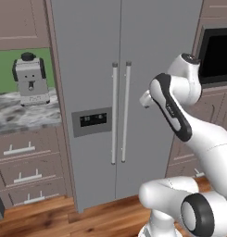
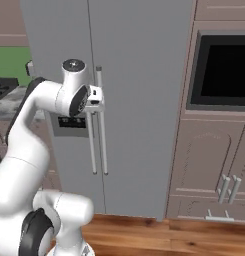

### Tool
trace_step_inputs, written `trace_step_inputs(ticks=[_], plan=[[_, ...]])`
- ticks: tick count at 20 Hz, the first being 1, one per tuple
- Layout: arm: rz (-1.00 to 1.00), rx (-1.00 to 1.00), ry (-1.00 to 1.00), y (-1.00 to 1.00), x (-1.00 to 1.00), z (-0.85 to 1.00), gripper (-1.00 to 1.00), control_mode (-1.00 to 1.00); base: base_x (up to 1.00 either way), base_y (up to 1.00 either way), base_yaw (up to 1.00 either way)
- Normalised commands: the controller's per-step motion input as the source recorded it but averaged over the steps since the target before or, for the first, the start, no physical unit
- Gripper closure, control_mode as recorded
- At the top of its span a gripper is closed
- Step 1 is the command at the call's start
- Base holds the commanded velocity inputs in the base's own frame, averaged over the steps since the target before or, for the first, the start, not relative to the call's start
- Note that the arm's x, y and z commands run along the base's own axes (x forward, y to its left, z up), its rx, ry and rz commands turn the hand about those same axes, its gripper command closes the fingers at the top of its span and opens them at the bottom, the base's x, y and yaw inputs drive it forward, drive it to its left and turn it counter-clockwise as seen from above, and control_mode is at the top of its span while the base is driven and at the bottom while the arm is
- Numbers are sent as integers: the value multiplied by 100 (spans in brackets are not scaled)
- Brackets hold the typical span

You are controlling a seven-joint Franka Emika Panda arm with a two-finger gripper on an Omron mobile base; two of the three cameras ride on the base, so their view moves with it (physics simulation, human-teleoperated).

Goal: Retrieve the fish from the fridge and place it on the saucepan with marinade on the stove.

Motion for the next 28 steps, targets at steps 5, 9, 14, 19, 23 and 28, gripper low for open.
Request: trace_step_inputs(ticks=[5,9,14,19,23,28], plan=[[16,1,-37,-13,21,-5,-100,-100,0,0,0],[0,2,-29,0,27,-6,-100,-100,0,0,0],[-1,6,-27,1,10,-1,-100,-100,0,0,0],[0,5,-29,0,0,0,-100,-100,0,0,0],[0,6,-18,0,7,1,-100,-100,0,0,0],[-1,4,-7,2,20,10,-100,-100,0,0,0]])
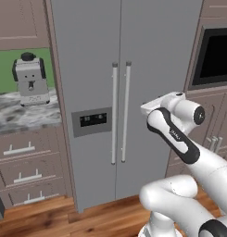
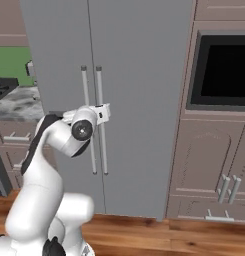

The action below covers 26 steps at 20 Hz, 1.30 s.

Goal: Retrieve the fish from the fridge and place it on the saucepan with marinade on the stove.

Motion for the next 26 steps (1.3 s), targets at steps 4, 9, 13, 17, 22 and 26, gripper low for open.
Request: trace_step_inputs(ticks=[4,9,13,17,22,26], plan=[[-4,9,0,9,13,18,-100,-100,0,0,0],[-7,18,0,0,1,22,-100,-100,0,0,0],[-9,13,-7,7,8,12,-100,-100,0,0,0],[-1,9,-20,1,27,22,-100,-100,0,0,0],[0,5,-15,0,38,8,-100,-100,0,0,0],[0,0,-6,0,43,0,-100,-100,0,0,0]])
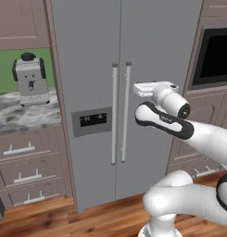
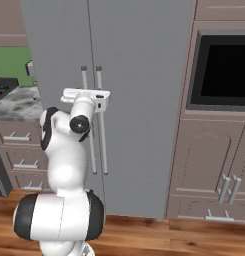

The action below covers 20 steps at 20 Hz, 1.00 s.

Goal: Retrieve the fish from the fridge and place it on the saucepan with marinade on the stove.

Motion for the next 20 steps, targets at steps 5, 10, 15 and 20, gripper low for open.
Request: trace_step_inputs(ticks=[5,10,15,20], plan=[[0,0,-1,0,45,0,-100,-100,0,0,0],[0,0,0,0,45,0,-100,-100,0,0,0],[0,0,0,13,42,0,-100,-100,0,0,0],[0,0,0,20,43,0,-100,-100,0,0,0]])
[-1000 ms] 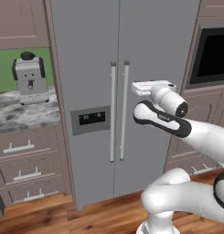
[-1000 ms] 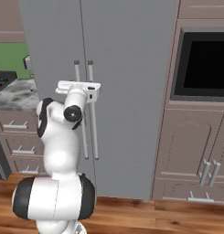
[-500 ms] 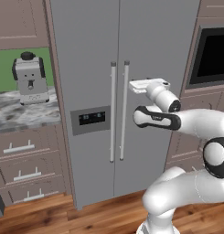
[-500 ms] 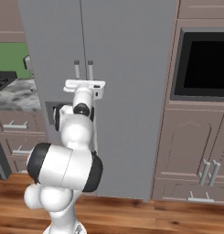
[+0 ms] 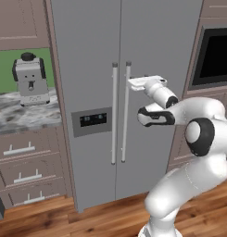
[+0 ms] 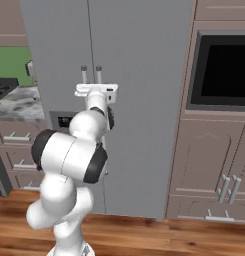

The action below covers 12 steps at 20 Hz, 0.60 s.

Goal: Retrieve the fish from the fridge and place it on the saucepan with marinade on the stove.

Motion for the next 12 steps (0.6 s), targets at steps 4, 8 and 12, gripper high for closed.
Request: trace_step_inputs(ticks=[4,8,12], plan=[[0,0,0,22,54,0,-100,-100,0,0,0],[0,0,0,16,46,0,-100,-100,0,0,0],[0,0,0,8,41,0,-100,-100,0,0,0]])
